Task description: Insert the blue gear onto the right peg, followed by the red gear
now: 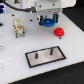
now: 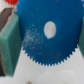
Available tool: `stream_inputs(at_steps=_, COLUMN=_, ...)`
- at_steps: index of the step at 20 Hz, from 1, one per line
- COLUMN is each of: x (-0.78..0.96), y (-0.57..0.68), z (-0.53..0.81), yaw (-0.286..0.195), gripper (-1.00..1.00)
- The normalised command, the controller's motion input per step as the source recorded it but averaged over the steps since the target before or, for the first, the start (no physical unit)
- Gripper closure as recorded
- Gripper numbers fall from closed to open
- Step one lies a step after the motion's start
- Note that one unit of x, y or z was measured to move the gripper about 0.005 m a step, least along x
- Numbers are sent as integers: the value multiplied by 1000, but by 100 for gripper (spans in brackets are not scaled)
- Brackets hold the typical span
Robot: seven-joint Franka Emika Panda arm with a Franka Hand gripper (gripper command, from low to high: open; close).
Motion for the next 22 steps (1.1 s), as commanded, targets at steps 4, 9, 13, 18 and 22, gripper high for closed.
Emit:
stream_inputs(at_steps=4, x=804, y=-123, z=544, yaw=0, gripper=100)
stream_inputs(at_steps=9, x=828, y=-142, z=508, yaw=0, gripper=100)
stream_inputs(at_steps=13, x=840, y=-170, z=428, yaw=0, gripper=100)
stream_inputs(at_steps=18, x=853, y=-191, z=307, yaw=0, gripper=100)
stream_inputs(at_steps=22, x=861, y=-180, z=217, yaw=0, gripper=100)
